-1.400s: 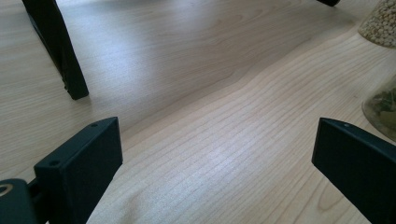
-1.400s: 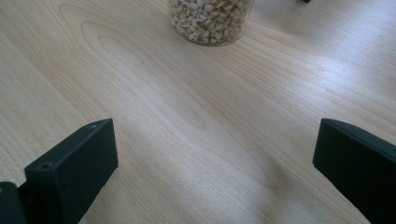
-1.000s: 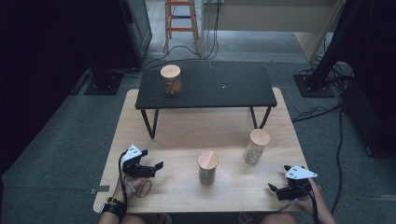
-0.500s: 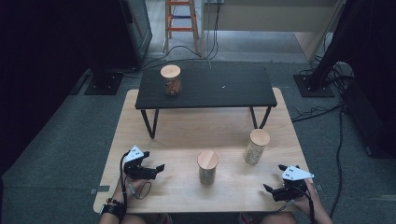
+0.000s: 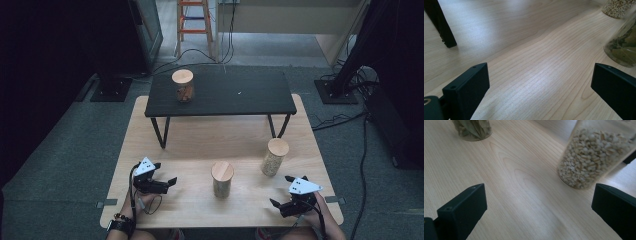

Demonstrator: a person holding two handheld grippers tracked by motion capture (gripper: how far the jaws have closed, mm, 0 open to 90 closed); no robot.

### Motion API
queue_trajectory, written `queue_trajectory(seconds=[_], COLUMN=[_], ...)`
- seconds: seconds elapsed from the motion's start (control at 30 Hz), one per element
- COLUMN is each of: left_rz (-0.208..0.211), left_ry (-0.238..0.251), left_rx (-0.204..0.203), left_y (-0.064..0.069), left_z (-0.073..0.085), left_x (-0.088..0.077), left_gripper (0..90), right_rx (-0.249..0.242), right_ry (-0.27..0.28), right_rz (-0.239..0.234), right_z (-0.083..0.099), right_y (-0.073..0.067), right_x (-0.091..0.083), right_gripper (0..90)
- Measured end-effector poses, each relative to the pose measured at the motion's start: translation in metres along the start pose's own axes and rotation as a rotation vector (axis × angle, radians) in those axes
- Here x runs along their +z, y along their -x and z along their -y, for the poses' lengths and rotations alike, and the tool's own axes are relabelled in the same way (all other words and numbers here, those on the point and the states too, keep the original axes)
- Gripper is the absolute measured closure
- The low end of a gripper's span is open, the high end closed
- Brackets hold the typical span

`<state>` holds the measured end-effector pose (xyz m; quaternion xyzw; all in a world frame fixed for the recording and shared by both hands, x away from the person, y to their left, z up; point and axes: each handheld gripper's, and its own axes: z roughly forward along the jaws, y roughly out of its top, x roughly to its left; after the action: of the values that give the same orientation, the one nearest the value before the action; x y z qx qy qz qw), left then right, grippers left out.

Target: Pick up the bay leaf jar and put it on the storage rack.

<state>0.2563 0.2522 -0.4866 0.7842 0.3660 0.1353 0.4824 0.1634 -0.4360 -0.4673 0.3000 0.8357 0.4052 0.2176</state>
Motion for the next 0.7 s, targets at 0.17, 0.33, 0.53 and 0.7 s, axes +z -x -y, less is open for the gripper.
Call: queue_trajectory(seconds=[0.17,0.33,0.53,0.7], left_rz=[-0.001,-0.034,-0.031,-0.023], left_ry=[0.006,0.027,0.032,0.045], left_rx=[-0.008,-0.021,-0.005,-0.019], left_y=[-0.001,0.004,0.005,0.002], left_z=[0.001,0.005,0.006,0.008], left_x=[-0.001,-0.003,-0.003,-0.004], left_gripper=[2.0,1.9,1.9,1.9], right_rx=[-0.013,-0.01,-0.016,-0.044], right_ry=[0.004,0.004,0.005,-0.013], right_rz=[-0.016,-0.026,-0.034,-0.048], right_z=[-0.007,-0.01,-0.017,-0.024], right_y=[-0.006,-0.008,-0.011,-0.017], right_x=[0.003,0.01,0.016,0.025], right_gripper=[0.0,0.0,0.0,0.0])
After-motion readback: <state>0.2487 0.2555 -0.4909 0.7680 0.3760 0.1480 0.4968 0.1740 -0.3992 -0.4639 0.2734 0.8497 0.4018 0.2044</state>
